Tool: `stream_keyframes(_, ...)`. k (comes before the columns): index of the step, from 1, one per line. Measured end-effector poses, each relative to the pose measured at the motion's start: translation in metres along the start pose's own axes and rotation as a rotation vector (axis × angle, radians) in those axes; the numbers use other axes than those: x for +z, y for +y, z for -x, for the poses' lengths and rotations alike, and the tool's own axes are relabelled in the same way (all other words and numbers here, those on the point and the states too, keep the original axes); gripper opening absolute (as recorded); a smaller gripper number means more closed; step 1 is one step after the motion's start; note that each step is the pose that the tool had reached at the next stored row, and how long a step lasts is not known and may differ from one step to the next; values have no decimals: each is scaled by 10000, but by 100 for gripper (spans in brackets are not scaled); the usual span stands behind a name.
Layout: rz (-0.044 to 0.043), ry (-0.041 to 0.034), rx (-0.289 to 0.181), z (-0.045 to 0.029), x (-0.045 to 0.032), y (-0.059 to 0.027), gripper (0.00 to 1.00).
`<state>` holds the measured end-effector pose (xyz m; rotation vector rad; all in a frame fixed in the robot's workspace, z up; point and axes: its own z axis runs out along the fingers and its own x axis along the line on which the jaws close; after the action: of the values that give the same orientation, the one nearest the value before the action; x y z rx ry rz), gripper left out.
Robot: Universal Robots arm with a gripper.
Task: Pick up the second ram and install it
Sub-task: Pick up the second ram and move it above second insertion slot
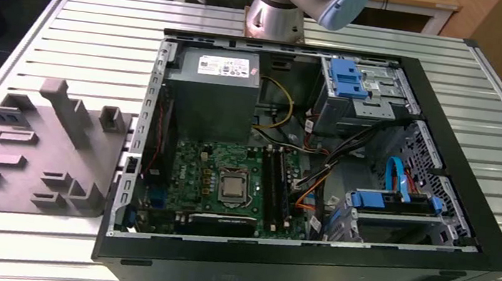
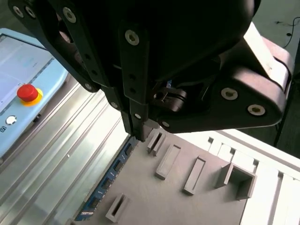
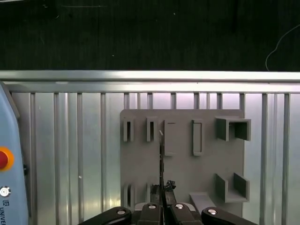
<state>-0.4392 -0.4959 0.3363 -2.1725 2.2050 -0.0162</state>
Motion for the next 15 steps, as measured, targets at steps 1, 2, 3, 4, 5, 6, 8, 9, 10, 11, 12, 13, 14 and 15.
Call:
stream_keyframes(1, 1, 1, 0, 3, -36, -1, 13)
stream_keyframes(2, 1, 1, 1, 6, -71, -2, 13)
stream_keyframes(3, 0, 0, 0, 10, -107, -4, 13)
stream_keyframes(4, 1, 1, 1, 14, -140, -5, 13)
stream_keyframes(5, 1, 2, 0, 18, -171, -6, 13)
stream_keyframes(6, 0, 3, 1, 23, -202, -7, 13)
stream_keyframes(8, 0, 7, 0, 33, -262, -10, 13)
stream_keyframes(9, 1, 8, 0, 39, -290, -11, 13)
stream_keyframes(10, 0, 9, 0, 46, -316, -12, 13)
stream_keyframes(11, -1, 10, 0, 53, -341, -13, 13)
stream_keyframes(12, -2, 10, 0, 58, -368, -14, 13)
stream_keyframes(13, -3, 10, -1, 63, -396, -15, 13)
stream_keyframes(14, -3, 10, -1, 69, -425, -16, 13)
stream_keyframes(15, -3, 11, 0, 74, -454, -17, 13)
